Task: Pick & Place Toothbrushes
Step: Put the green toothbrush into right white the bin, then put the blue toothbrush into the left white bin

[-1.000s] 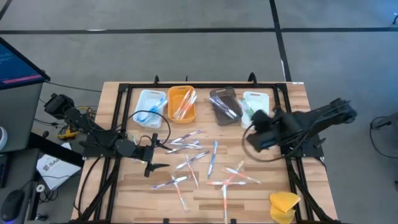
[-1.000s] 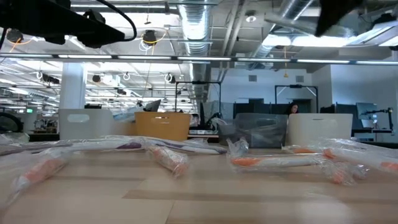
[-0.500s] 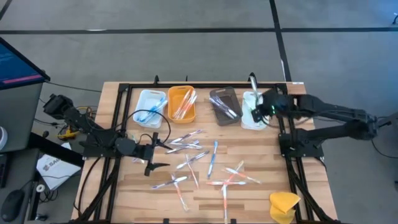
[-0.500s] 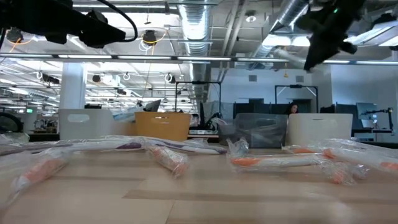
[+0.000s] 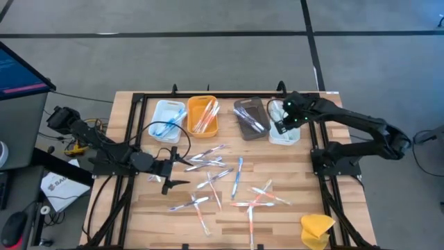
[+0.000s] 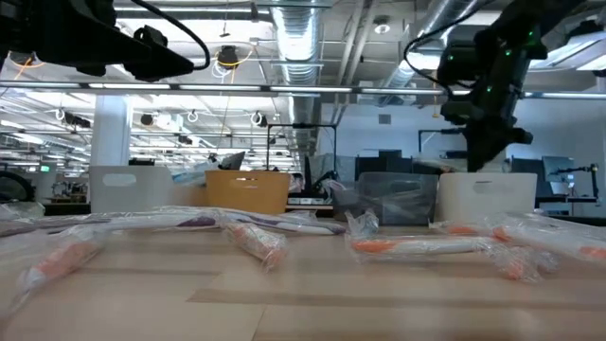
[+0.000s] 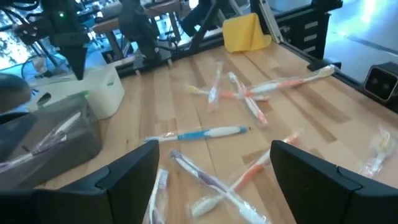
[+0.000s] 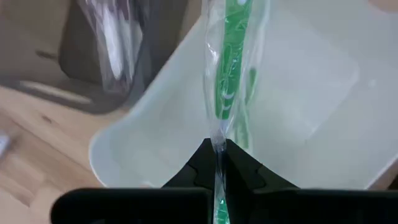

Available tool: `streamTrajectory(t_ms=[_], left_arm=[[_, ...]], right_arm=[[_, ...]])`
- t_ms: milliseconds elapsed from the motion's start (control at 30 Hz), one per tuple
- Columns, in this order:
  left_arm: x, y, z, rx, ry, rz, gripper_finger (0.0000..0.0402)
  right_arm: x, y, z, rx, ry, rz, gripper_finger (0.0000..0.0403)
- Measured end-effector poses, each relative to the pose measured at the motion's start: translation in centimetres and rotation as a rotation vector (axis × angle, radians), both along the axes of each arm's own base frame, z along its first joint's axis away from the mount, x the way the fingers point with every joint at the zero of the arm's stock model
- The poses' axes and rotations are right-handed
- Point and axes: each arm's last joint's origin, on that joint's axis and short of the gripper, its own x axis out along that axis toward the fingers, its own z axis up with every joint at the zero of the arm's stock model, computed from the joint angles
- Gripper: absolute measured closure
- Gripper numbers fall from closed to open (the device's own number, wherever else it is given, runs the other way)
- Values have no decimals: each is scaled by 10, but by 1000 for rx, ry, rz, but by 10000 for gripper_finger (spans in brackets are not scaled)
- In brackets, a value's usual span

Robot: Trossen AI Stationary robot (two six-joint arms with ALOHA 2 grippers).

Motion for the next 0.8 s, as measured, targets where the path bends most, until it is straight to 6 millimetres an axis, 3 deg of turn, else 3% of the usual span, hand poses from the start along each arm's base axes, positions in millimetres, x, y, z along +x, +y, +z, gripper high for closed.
streamTrajectory(t_ms=[367, 600, 800], left_arm=[[0, 0, 0, 1, 5, 0, 101], [0, 0, 0, 1, 4, 1, 101], [0, 0, 0, 1, 4, 1, 101]], right_arm=[[12, -11, -32, 120, 151, -17, 383], [13, -11, -40, 156, 197, -20, 298], [11, -15, -26, 141, 184, -28, 221]])
